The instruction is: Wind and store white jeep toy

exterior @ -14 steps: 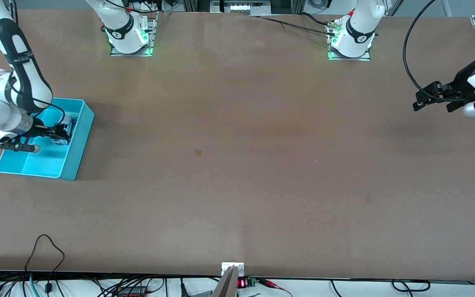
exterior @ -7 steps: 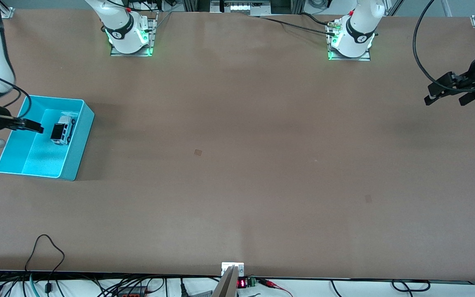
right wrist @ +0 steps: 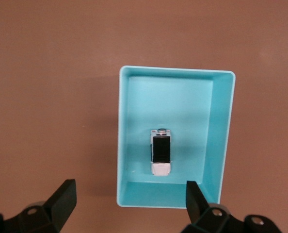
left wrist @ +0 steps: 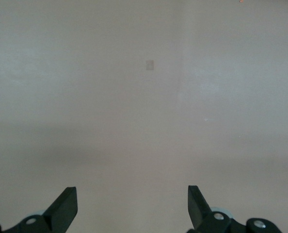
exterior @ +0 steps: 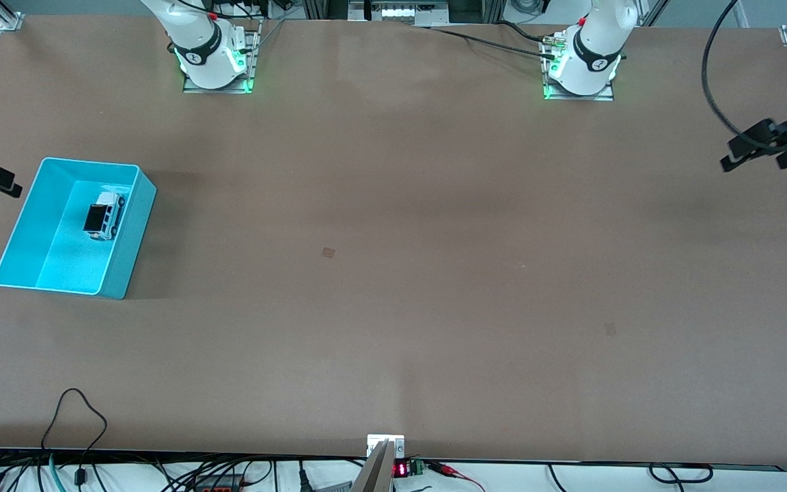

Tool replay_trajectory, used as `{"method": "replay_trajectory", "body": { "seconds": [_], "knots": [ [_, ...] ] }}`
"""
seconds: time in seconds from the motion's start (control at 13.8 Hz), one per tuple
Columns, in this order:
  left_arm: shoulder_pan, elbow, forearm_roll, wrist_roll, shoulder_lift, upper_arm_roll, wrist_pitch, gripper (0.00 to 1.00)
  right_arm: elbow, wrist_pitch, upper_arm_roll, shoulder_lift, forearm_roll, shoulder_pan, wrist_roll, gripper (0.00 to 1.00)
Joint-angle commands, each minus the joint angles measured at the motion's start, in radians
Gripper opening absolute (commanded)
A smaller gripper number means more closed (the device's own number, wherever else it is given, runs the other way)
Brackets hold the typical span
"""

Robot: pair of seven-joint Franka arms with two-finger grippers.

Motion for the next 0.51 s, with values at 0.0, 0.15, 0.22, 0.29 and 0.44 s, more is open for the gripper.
{"method": "replay_trajectory", "body": {
  "seconds": [0.0,0.15,0.22,0.29,0.44],
  "knots": [
    [-0.014,0.015,0.013,-0.001,0.023,-0.017,0.048,1.00,0.034,-0.042,-0.007,0.011,0.018,0.070,0.000,1.00],
    [-0.014,0.015,0.013,0.004,0.023,-0.028,0.042,1.00,0.068,-0.078,-0.015,0.016,0.017,0.116,0.003,1.00],
    [-0.014,0.015,0.015,0.003,0.023,-0.043,0.042,1.00,0.088,-0.105,-0.020,0.019,0.015,0.135,0.003,1.00],
    [-0.013,0.017,0.015,-0.005,0.017,-0.058,0.041,1.00,0.108,-0.136,-0.050,0.022,0.015,0.168,0.003,1.00],
    [-0.003,0.018,0.013,0.004,0.015,-0.058,0.031,1.00,0.129,-0.171,-0.153,0.022,0.017,0.266,0.003,1.00]
  ]
}}
